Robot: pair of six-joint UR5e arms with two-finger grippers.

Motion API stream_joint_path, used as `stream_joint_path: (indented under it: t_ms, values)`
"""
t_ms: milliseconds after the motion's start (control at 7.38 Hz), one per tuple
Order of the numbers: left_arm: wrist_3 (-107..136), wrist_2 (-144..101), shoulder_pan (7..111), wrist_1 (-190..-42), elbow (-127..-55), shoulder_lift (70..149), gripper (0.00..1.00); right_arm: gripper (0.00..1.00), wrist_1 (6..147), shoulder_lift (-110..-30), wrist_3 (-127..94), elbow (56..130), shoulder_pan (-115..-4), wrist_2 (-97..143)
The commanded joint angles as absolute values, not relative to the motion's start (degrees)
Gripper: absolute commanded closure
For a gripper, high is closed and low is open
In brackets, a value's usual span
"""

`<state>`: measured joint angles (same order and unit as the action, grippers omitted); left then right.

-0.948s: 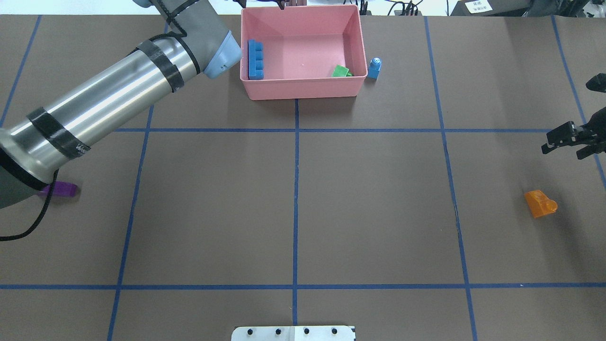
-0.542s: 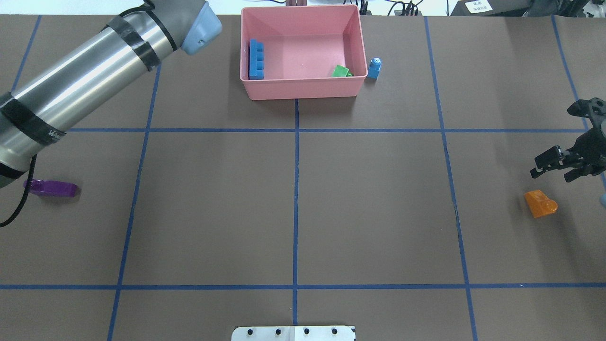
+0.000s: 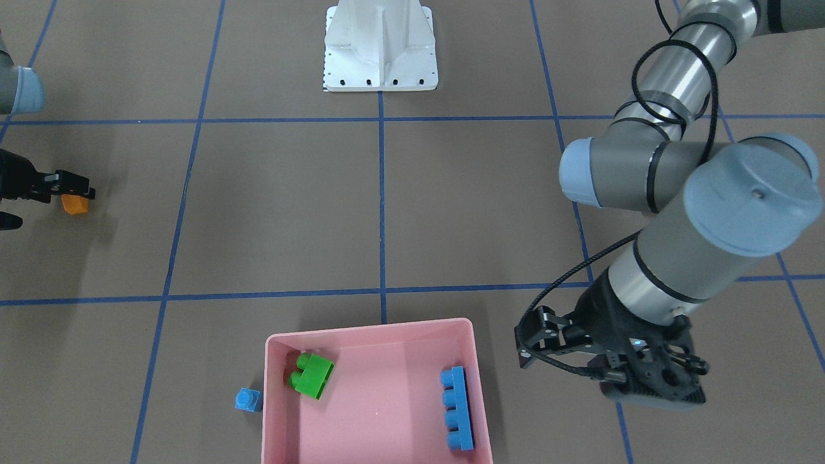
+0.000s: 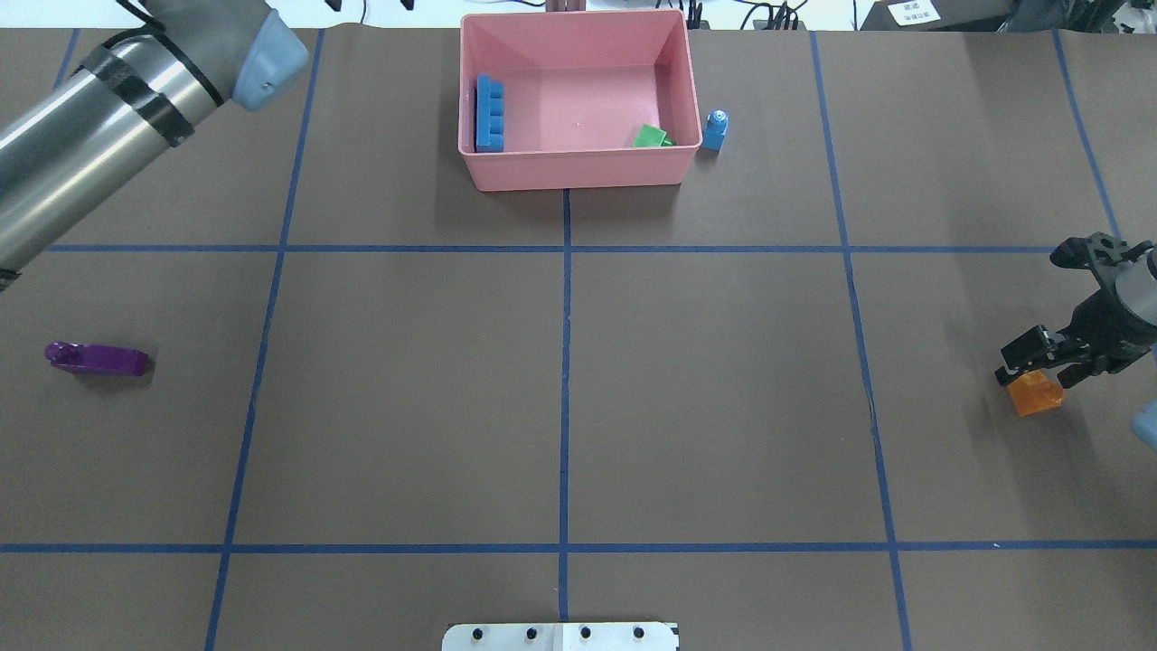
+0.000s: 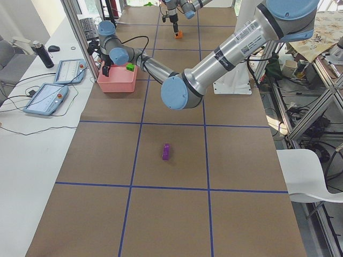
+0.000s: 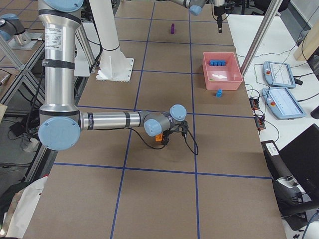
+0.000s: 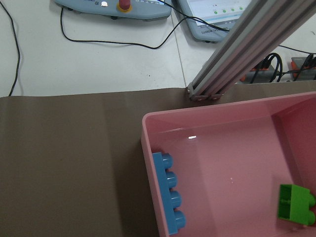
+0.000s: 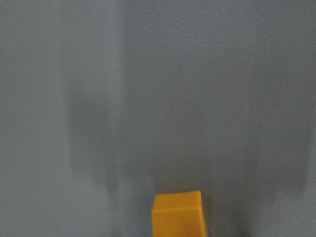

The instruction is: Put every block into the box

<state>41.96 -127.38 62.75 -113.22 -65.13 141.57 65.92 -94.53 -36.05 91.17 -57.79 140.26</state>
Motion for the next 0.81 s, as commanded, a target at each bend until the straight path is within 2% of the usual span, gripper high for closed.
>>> stream_joint_path:
  t_ms: [0,135,406,542,677]
  values:
    - [25.85,-128.5,65.91,-113.2,-68.35,131.89,0.01,0.85,59.37,-97.28,-36.56,91.32,-57.39,140.27]
    - [15.05,-128.41,66.35,-113.2,-72.29,124.88,0.01,1.0,58.98,-97.73,-36.56,92.19,-57.39,140.27]
    - [-4.48,-128.41,68.02,-113.12,-74.87,116.23,0.01,1.0,60.72,-96.6,-39.7,96.83,-57.31,140.8]
    - [-13.44,-128.41,67.77,-113.29,-77.84,108.8,0.01,1.0,63.95,-90.59,-43.73,97.12,-57.65,140.8]
    - [-21.28,-127.54,67.68,-113.38,-81.09,104.81,0.01,1.0,72.6,-81.3,-46.38,96.77,-59.14,140.71]
